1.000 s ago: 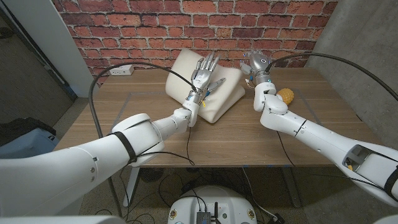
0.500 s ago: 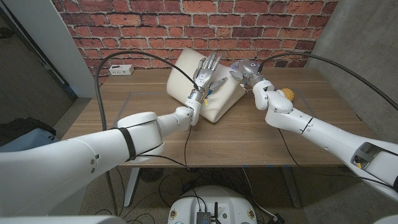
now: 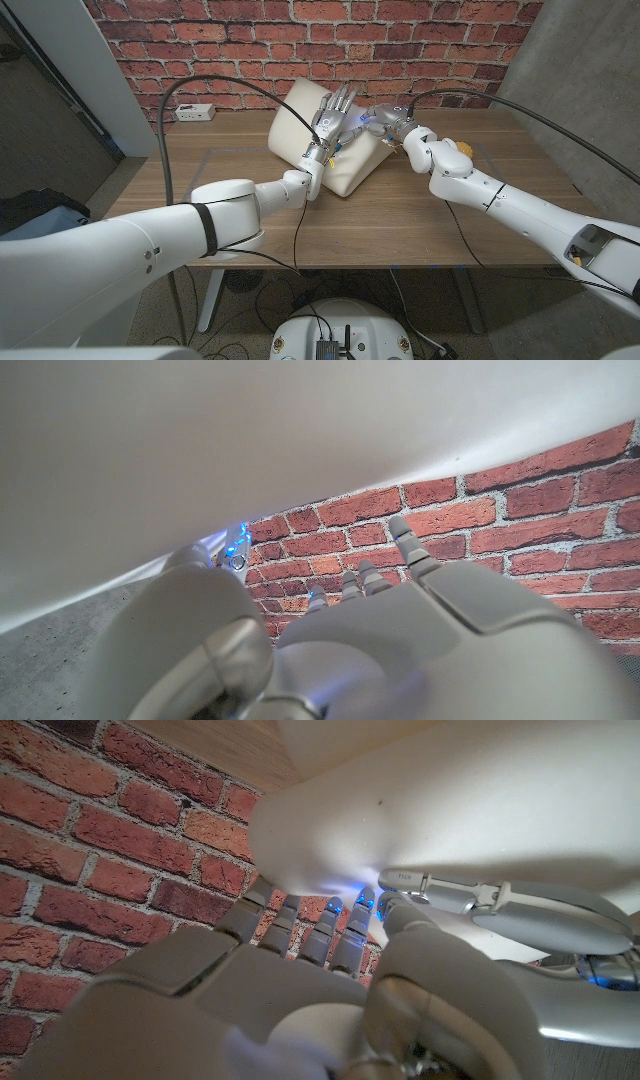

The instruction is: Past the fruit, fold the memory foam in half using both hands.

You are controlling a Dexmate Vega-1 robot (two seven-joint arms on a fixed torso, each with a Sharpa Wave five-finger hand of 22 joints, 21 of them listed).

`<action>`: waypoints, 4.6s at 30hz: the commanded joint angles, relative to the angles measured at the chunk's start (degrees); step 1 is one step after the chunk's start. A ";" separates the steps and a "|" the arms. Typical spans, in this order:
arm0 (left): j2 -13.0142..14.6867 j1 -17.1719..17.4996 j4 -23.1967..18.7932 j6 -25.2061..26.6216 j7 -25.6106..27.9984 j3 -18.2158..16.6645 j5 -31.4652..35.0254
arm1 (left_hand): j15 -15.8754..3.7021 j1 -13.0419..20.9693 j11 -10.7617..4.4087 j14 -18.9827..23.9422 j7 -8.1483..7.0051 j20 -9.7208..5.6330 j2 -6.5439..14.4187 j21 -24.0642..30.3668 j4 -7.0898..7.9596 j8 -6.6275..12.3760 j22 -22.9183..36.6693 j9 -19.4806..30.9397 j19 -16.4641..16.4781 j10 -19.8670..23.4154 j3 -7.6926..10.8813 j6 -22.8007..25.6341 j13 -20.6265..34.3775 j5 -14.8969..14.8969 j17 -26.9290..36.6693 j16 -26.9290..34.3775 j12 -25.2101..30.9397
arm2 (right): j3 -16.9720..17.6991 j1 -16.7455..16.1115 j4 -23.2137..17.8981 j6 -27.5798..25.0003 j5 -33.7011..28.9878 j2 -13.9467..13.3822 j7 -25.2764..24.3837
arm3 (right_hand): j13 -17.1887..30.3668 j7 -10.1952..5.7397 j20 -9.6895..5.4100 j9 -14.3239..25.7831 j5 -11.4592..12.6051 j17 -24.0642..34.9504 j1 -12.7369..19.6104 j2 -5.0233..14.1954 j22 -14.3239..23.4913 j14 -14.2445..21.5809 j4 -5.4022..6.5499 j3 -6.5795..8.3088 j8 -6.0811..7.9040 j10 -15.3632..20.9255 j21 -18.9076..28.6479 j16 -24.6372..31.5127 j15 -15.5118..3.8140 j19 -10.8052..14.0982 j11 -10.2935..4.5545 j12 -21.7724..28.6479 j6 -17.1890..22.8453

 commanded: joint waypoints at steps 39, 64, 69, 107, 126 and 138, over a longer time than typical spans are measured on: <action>1.82 6.61 -5.54 -1.46 1.04 -25.16 25.22 | -1.40 0.63 -2.27 2.83 -0.50 -0.45 1.11 -0.90 -0.16 1.37 0.00 -0.14 2.76 -1.28 -1.17 -2.12 -0.04 2.10 -0.23 0.45 1.53 | -9.49 6.21 14.27 -1.28 -13.51 7.16 16.93 | 0.05 0.11 1.46 0.07 0.87 -1.64 -2.23 -9.14 0.05 0.84 -0.91 -4.85 -0.48 5.85 -0.23 -0.76 -4.05 -0.11 0.05 -0.17 -0.11; 18.13 20.44 -42.85 -6.11 -3.32 -36.13 23.19 | -3.63 6.89 -6.77 16.20 -4.72 -2.60 8.87 -2.30 -3.56 3.48 -0.02 -0.55 13.84 16.59 2.07 17.64 -0.48 2.03 -0.44 0.63 3.90 | -10.85 8.07 19.90 -1.14 -10.13 8.85 16.46 | 0.06 0.17 1.75 0.07 1.98 -1.63 -2.32 -9.79 0.08 0.88 -1.64 -6.68 -0.62 5.24 -0.26 -1.20 -3.87 0.09 0.05 -0.44 -1.01; 21.14 21.86 -48.74 -5.61 -5.71 -35.74 18.34 | -2.61 6.37 -6.69 16.53 -4.71 -1.79 8.82 -2.60 -3.42 3.23 0.02 -0.56 13.76 17.04 1.94 18.24 -0.49 1.57 -0.37 0.62 3.77 | -10.88 7.95 19.49 -1.67 -9.97 8.50 15.88 | 0.07 0.18 1.77 0.07 2.11 -1.58 -2.55 -9.72 0.09 0.76 -1.56 -7.00 -0.65 5.04 -0.27 -1.27 -3.78 0.09 0.05 -0.49 -1.26; 27.49 39.83 -73.85 -15.78 -42.29 -56.32 -36.75 | 1.71 2.42 -3.68 11.72 -3.78 0.18 9.33 -6.26 -1.92 0.11 0.46 -0.60 8.36 13.87 1.26 15.46 -0.40 -1.98 -0.08 -0.34 0.95 | -7.48 5.27 14.12 -5.57 -5.82 6.09 12.61 | 0.15 2.54 3.01 0.13 3.09 -1.53 -3.22 -8.55 0.09 1.00 -1.66 -8.91 -1.07 1.53 -0.05 -1.37 -2.75 1.09 4.51 -0.81 -4.74; 27.71 42.43 -75.39 -16.54 -44.63 -58.07 -41.58 | 2.36 0.50 -2.85 10.55 -3.47 0.37 9.42 -7.01 -0.98 0.05 0.63 -0.60 7.36 13.21 0.74 15.06 -0.37 -3.00 0.01 -0.27 0.53 | 13.58 -5.51 8.03 6.25 25.45 3.67 -1.56 | 0.25 6.05 3.28 0.14 2.63 -1.02 -5.02 -5.41 0.19 2.04 -0.52 -9.63 -0.99 -0.45 -0.05 -0.90 -0.69 1.47 10.10 -0.52 -6.46; 27.89 43.14 -75.87 -17.28 -44.53 -58.50 -41.61 | 2.40 -0.08 -2.70 10.20 -3.44 0.06 9.38 -7.24 -0.79 -0.05 0.68 -0.62 7.24 12.90 0.59 14.62 -0.36 -3.38 -0.02 -0.23 0.38 | 23.46 -9.59 17.21 26.41 49.83 6.76 -3.21 | 0.34 8.66 4.04 0.12 1.34 -0.86 -7.76 -5.63 0.32 1.94 0.42 -11.21 -1.76 -4.49 -0.33 -1.26 1.08 0.41 13.24 -0.87 -12.88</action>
